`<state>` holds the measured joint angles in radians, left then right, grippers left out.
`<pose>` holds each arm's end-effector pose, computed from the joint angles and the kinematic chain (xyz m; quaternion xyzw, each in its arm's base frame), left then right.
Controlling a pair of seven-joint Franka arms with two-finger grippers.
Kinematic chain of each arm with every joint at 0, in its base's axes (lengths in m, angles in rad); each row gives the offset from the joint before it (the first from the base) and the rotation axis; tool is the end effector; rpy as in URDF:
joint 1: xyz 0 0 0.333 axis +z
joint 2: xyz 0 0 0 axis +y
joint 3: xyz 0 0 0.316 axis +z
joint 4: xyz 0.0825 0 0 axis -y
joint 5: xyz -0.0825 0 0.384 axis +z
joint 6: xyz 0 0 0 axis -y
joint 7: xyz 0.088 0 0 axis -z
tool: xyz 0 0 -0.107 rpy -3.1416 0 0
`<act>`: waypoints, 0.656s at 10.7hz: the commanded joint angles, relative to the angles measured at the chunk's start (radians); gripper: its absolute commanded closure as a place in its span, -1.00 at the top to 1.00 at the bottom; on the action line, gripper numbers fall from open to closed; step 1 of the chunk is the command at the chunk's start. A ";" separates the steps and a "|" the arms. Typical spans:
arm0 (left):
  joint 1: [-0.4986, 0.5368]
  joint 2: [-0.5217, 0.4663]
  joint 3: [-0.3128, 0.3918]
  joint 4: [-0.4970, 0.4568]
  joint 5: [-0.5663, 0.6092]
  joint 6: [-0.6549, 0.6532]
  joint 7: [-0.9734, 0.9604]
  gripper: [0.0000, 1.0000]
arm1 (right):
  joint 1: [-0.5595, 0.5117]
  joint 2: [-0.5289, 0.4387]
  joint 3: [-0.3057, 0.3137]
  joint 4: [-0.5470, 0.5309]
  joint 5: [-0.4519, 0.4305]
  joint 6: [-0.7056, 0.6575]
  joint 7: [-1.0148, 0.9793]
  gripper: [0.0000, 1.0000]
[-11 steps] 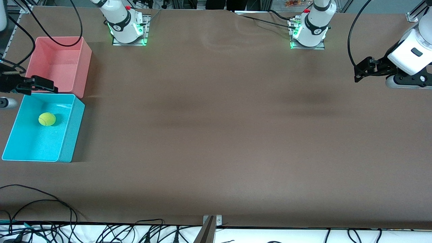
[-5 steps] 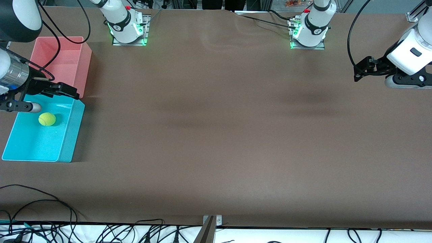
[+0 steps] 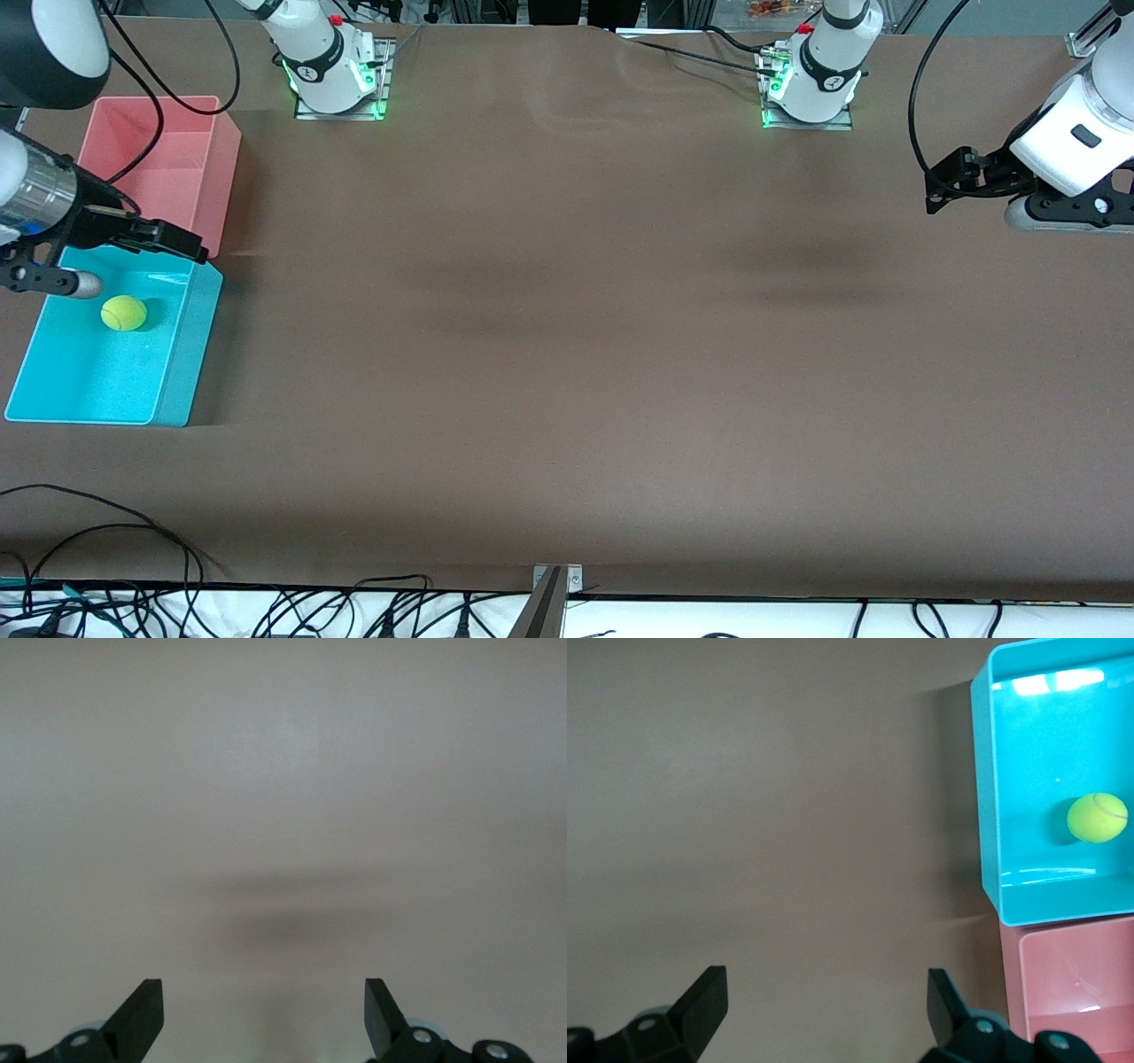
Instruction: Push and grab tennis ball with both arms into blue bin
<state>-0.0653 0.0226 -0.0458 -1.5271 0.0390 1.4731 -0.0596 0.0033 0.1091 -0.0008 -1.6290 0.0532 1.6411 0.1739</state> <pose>0.5485 -0.0564 0.6243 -0.9988 0.0246 0.0365 0.0221 0.5860 0.0068 0.5407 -0.9945 0.0886 0.0506 0.0220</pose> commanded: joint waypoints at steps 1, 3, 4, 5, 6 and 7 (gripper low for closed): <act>-0.001 0.010 0.000 0.030 -0.016 -0.024 -0.008 1.00 | -0.106 -0.028 0.111 -0.031 -0.096 0.028 -0.013 1.00; -0.001 0.011 0.000 0.031 -0.014 -0.024 -0.008 1.00 | -0.108 -0.028 0.116 -0.029 -0.092 0.031 -0.025 1.00; -0.002 0.010 -0.002 0.031 -0.016 -0.024 -0.008 1.00 | -0.108 -0.026 0.117 -0.029 -0.093 0.032 -0.049 1.00; -0.004 0.010 -0.008 0.031 -0.014 -0.024 -0.008 1.00 | -0.109 -0.025 0.117 -0.029 -0.090 0.049 -0.057 1.00; -0.004 0.010 -0.012 0.033 -0.014 -0.024 -0.008 1.00 | -0.109 -0.026 0.117 -0.029 -0.090 0.049 -0.047 1.00; -0.005 0.010 -0.016 0.033 -0.014 -0.024 -0.009 1.00 | -0.109 -0.026 0.116 -0.026 -0.087 0.051 -0.044 1.00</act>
<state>-0.0658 0.0225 -0.0544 -1.5269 0.0390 1.4731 -0.0596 -0.0864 0.1091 0.0995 -1.6290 -0.0240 1.6713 0.1405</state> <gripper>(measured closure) 0.000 0.000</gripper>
